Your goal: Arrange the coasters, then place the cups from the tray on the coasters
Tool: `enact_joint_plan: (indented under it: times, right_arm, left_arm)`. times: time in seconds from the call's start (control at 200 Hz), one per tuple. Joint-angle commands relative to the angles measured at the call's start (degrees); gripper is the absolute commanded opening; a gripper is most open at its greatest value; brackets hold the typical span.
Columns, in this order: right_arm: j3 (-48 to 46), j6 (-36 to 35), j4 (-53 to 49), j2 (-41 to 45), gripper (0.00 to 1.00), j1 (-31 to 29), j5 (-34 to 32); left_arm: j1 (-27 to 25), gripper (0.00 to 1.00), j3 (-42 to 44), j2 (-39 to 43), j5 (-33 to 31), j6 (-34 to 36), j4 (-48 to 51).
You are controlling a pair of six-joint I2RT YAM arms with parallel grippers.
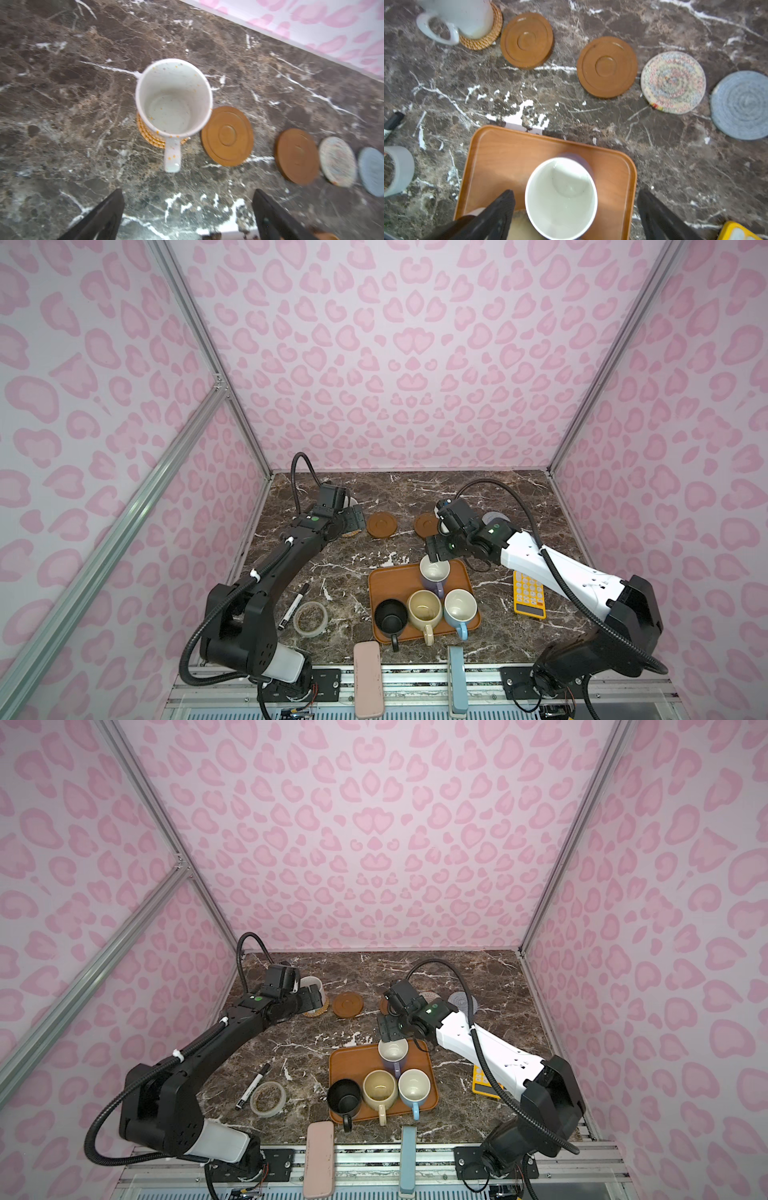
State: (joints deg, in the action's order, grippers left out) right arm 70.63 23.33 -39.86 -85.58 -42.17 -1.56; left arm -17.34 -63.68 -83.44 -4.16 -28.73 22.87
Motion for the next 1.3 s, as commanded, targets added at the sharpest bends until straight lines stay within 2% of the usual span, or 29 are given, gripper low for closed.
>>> enact_joint_plan:
  times: [0.0,0.115,0.185,0.32,0.57,1.295]
  right_arm:
    - [-3.31,-0.85,-2.79,1.52,0.87,-0.63,2.08]
    - [-6.35,-1.61,-1.70,2.05,0.81,-0.88,5.31]
    - [-8.16,-1.67,-0.55,2.47,0.78,-1.09,6.53]
    - [-10.13,-2.29,-0.06,2.57,0.71,-1.50,7.56]
    - [-11.54,-3.10,0.56,2.14,0.69,-2.65,7.16]
    - [-9.74,-3.29,3.20,-6.28,0.47,-2.56,1.48]
  left_arm:
    - [-1.87,0.98,2.35,4.82,9.59,-1.59,-1.97]
    - [-3.47,0.98,6.42,10.38,20.23,-3.39,-6.51]
    - [-5.17,0.98,8.28,13.08,22.58,-4.35,-7.56]
    - [-9.74,0.98,10.02,16.35,21.74,-4.30,-6.41]
    - [-15.36,0.98,14.97,17.78,23.33,-6.28,-8.66]
    - [-17.37,0.99,17.75,17.53,21.09,-8.26,-12.50]
